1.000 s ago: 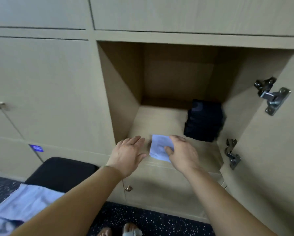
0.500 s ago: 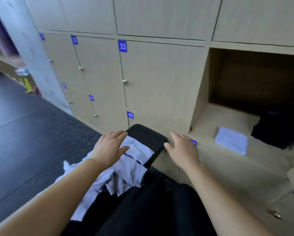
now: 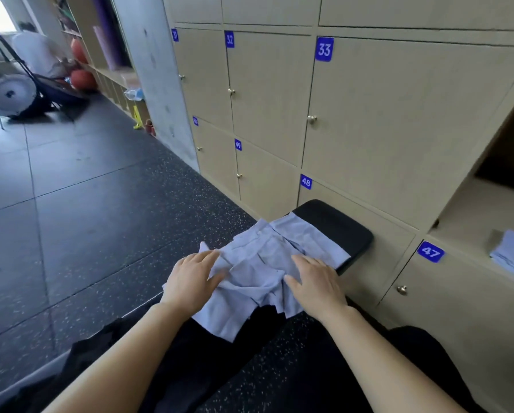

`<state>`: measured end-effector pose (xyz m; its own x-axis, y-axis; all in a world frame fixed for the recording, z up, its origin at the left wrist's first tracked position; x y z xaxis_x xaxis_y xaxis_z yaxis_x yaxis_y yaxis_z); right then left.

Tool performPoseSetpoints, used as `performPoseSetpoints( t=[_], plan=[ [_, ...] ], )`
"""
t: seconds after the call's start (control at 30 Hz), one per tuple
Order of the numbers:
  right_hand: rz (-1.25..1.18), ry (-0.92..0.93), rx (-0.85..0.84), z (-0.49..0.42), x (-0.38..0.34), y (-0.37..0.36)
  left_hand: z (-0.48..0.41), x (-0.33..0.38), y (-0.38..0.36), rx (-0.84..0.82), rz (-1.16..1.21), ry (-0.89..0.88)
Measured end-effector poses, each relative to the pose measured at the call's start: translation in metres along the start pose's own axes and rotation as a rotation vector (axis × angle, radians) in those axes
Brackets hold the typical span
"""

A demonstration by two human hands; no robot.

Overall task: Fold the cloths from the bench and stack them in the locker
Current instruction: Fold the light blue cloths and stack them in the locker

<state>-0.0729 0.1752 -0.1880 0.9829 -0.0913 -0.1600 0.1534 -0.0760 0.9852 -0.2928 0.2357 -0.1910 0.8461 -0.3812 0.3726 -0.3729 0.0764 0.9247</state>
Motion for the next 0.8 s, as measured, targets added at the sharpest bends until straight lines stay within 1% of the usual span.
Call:
performPoseSetpoints(
  t=[0.13, 0.27, 0.33, 0.43, 0.53, 0.6, 0.63, 0.7, 0.77, 0.8],
  plan=[
    [0.033, 0.084, 0.024, -0.009, -0.022, -0.009, 0.005, -0.017, -0.022, -0.013, 0.053, 0.013],
    [0.044, 0.178, 0.028, -0.013, -0.040, -0.025, 0.007, -0.031, -0.036, 0.009, 0.124, 0.030],
    [0.021, 0.197, 0.035, -0.016, -0.048, -0.032, 0.009, -0.038, -0.042, 0.030, 0.147, 0.019],
    [0.007, 0.212, 0.090, -0.031, -0.057, -0.037, 0.013, -0.048, -0.048, 0.061, 0.165, 0.014],
    [0.006, 0.246, 0.075, -0.051, -0.072, -0.042, 0.012, -0.044, -0.048, 0.131, 0.181, -0.038],
    [0.028, 0.226, 0.041, -0.062, -0.074, -0.047, 0.010, -0.042, -0.048, 0.164, 0.216, -0.057],
    [0.041, 0.203, 0.013, -0.068, -0.071, -0.052, 0.007, -0.047, -0.047, 0.172, 0.250, -0.023],
    [0.063, 0.127, -0.072, -0.076, -0.060, -0.062, 0.000, -0.065, -0.046, 0.155, 0.309, 0.108],
    [0.044, 0.077, -0.153, -0.081, -0.052, -0.069, -0.004, -0.081, -0.047, 0.093, 0.297, 0.254],
    [0.052, 0.079, -0.143, -0.082, -0.050, -0.071, -0.006, -0.086, -0.048, 0.054, 0.274, 0.306]
  ],
)
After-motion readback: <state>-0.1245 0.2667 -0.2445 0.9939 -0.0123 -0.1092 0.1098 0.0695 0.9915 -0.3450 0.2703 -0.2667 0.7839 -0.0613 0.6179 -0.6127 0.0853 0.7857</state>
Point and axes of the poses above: each hand's wrist, its own z-axis away from the middle knuckle, its own y-axis out of the back of the hand, x = y × z, the point moved 9 cm from there along -z, towards the middle knuckle, and after that the axes turned 9 degrees about z, right-handed, at the moved point
